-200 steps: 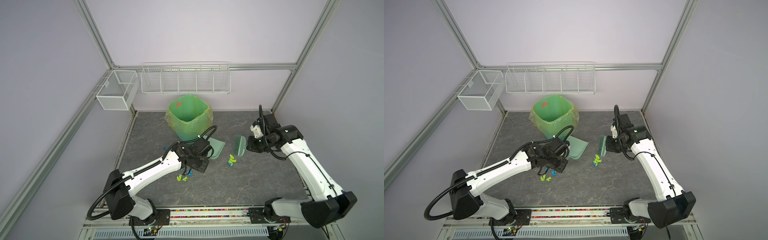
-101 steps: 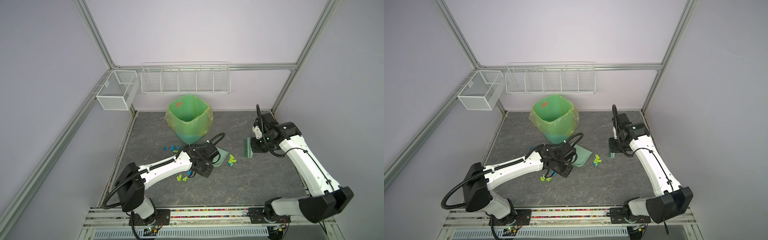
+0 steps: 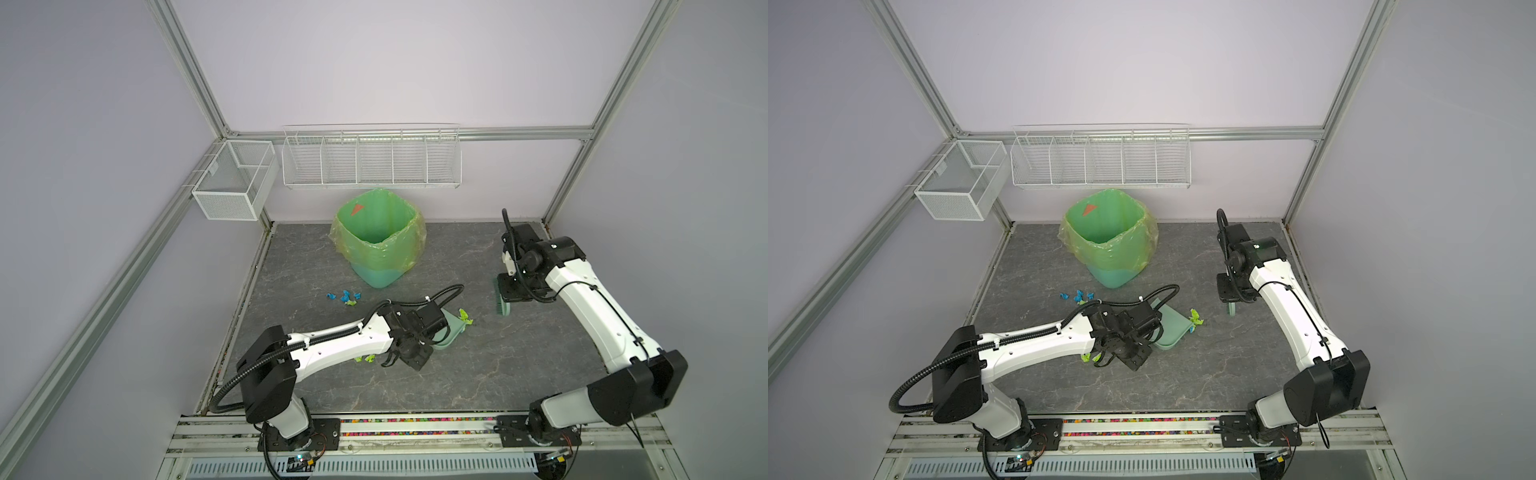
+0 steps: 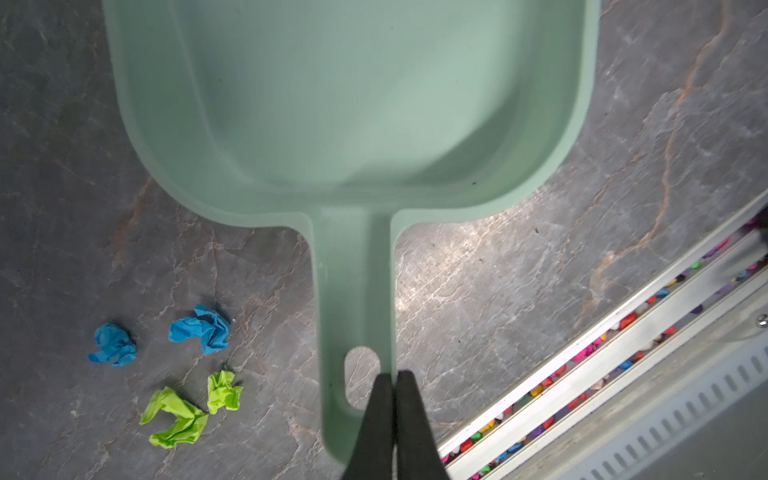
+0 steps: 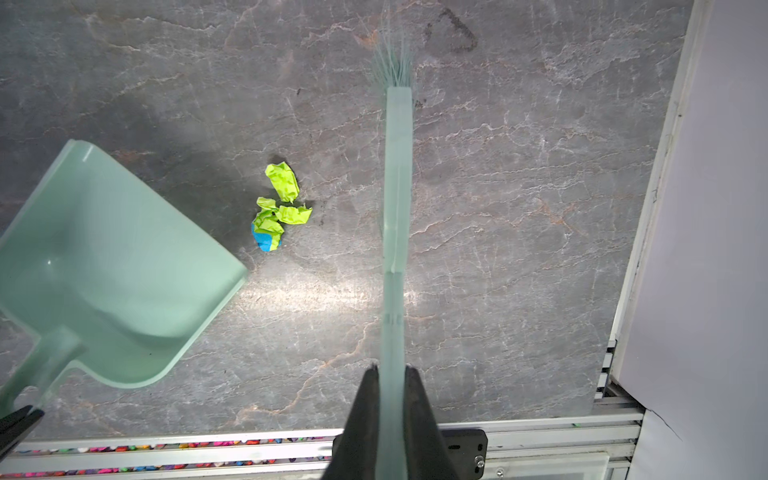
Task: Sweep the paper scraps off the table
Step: 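Move the brush with the right gripper toward the lime scraps beyond the dustpan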
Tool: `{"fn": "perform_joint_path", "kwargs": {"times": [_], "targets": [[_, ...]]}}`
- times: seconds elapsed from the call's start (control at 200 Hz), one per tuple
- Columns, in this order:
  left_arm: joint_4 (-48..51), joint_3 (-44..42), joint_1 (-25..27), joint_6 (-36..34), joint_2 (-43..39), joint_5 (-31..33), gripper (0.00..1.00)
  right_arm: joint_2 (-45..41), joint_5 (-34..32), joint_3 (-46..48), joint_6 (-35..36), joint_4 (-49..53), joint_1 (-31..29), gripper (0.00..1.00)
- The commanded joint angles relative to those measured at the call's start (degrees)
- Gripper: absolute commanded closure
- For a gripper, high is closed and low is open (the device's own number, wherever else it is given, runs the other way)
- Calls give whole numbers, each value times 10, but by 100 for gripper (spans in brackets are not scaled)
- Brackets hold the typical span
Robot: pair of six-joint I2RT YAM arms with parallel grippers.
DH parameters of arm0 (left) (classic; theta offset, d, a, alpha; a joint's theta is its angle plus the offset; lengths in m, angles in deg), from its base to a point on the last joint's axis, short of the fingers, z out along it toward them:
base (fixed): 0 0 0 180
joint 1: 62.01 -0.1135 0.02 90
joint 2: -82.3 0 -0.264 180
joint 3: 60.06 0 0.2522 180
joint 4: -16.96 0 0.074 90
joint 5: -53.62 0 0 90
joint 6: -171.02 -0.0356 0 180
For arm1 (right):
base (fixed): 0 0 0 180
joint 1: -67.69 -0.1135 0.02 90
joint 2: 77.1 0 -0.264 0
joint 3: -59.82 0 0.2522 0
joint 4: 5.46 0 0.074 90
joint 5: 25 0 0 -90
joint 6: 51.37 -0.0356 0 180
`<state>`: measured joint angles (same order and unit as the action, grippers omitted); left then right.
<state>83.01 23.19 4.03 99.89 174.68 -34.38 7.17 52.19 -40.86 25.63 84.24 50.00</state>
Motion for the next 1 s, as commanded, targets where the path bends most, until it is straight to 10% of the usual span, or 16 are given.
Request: {"fn": "perform_joint_path", "kwargs": {"times": [0.0, 0.995], "targets": [[-10, -5, 10, 4, -4, -12, 100, 13, -21, -18, 16, -11, 3, 93], [21, 33, 65, 55, 70, -21, 100, 148, -56, -119, 73, 0, -67, 93]]}}
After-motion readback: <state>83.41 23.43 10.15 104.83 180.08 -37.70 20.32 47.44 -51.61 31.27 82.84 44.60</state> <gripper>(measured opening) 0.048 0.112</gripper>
